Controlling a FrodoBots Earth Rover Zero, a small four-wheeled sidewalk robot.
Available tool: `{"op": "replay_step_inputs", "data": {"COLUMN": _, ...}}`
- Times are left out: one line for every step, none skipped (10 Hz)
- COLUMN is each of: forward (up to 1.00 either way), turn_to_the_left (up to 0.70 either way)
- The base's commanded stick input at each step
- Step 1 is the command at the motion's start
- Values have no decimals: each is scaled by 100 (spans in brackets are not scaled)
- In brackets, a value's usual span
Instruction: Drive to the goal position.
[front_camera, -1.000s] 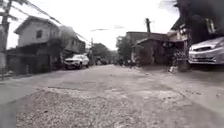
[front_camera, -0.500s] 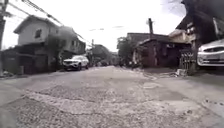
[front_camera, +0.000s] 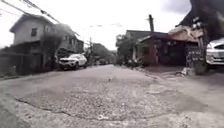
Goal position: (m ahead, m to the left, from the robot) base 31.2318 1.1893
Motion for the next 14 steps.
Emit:
{"op": "replay_step_inputs", "data": {"forward": 100, "turn_to_the_left": 0}}
{"op": "replay_step_inputs", "data": {"forward": 100, "turn_to_the_left": 0}}
{"op": "replay_step_inputs", "data": {"forward": 100, "turn_to_the_left": 0}}
{"op": "replay_step_inputs", "data": {"forward": 100, "turn_to_the_left": 0}}
{"op": "replay_step_inputs", "data": {"forward": 100, "turn_to_the_left": 0}}
{"op": "replay_step_inputs", "data": {"forward": 100, "turn_to_the_left": 0}}
{"op": "replay_step_inputs", "data": {"forward": 100, "turn_to_the_left": 0}}
{"op": "replay_step_inputs", "data": {"forward": 100, "turn_to_the_left": 0}}
{"op": "replay_step_inputs", "data": {"forward": 100, "turn_to_the_left": 0}}
{"op": "replay_step_inputs", "data": {"forward": 100, "turn_to_the_left": 0}}
{"op": "replay_step_inputs", "data": {"forward": 100, "turn_to_the_left": 0}}
{"op": "replay_step_inputs", "data": {"forward": 100, "turn_to_the_left": 0}}
{"op": "replay_step_inputs", "data": {"forward": 100, "turn_to_the_left": 0}}
{"op": "replay_step_inputs", "data": {"forward": 100, "turn_to_the_left": 0}}
